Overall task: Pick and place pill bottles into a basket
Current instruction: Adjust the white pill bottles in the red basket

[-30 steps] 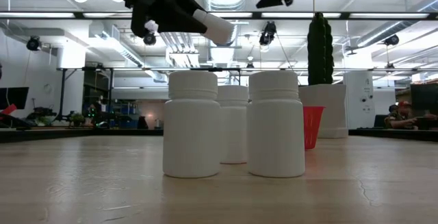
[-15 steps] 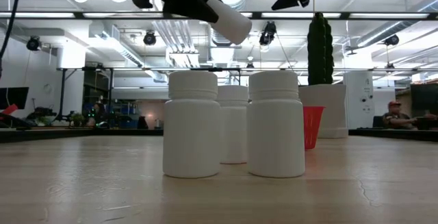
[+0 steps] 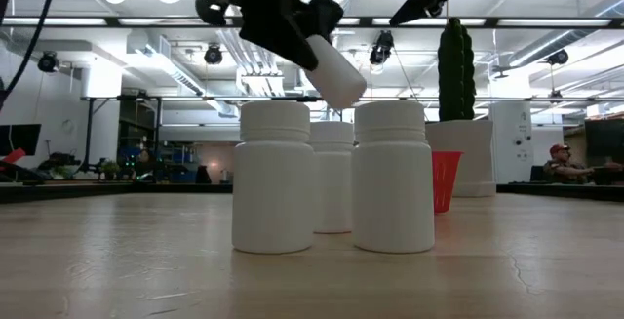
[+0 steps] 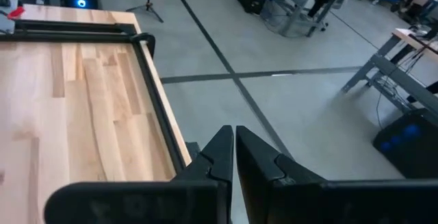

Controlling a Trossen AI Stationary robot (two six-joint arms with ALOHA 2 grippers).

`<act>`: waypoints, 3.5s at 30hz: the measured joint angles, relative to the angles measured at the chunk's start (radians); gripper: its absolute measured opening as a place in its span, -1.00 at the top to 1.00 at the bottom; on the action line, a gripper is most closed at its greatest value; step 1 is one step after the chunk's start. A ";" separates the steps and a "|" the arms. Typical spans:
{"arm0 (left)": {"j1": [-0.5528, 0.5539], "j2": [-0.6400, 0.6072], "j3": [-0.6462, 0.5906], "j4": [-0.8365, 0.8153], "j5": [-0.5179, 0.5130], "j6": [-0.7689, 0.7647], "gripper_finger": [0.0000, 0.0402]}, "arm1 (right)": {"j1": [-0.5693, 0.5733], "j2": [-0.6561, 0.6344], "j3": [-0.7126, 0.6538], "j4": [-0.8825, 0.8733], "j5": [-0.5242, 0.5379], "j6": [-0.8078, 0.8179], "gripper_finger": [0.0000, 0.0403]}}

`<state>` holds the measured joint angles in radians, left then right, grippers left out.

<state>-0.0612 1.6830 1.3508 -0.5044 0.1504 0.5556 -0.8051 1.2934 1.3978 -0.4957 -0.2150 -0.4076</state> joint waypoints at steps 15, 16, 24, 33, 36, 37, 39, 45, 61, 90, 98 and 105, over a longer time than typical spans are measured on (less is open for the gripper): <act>0.001 0.128 0.118 -0.181 0.024 0.024 0.23 | -0.012 0.000 -0.007 0.000 -0.038 0.007 0.96; 0.001 0.138 0.127 -0.185 0.024 0.030 0.23 | -0.012 0.000 -0.007 0.001 -0.045 0.007 0.96; 0.003 0.164 0.185 -0.220 -0.056 0.104 0.23 | -0.012 0.000 -0.008 -0.002 -0.050 0.011 0.96; 0.005 0.164 0.210 -0.250 -0.089 0.137 0.23 | -0.011 0.000 -0.015 -0.003 -0.056 0.012 0.96; 0.014 0.164 0.210 -0.247 -0.099 0.139 0.23 | -0.012 0.000 -0.017 -0.003 -0.056 0.012 0.96; 0.017 0.164 0.210 -0.248 -0.100 0.139 0.23 | -0.012 0.000 -0.017 -0.003 -0.056 0.012 0.96; 0.023 0.164 0.209 -0.248 -0.100 0.135 0.23 | -0.011 0.000 -0.017 -0.002 -0.056 0.012 0.96; 0.022 0.163 0.194 -0.249 -0.095 0.126 0.23 | -0.011 0.000 -0.017 -0.002 -0.056 0.010 0.96; 0.020 0.163 0.180 -0.247 -0.054 0.112 0.23 | -0.011 0.000 -0.018 -0.007 -0.056 0.008 0.96; 0.014 0.284 0.385 -0.347 -0.111 0.202 0.23 | -0.018 0.001 -0.018 -0.055 -0.056 -0.018 0.96; 0.009 0.312 0.377 -0.368 -0.109 0.203 0.23 | -0.018 0.001 -0.019 -0.055 -0.056 -0.023 0.96; 0.004 0.346 0.377 -0.399 -0.109 0.200 0.23 | -0.018 0.001 -0.020 -0.054 -0.056 -0.023 0.96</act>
<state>-0.0575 2.0291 1.7279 -0.9038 0.0417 0.7552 -0.8234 1.2942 1.3781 -0.5499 -0.2707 -0.4309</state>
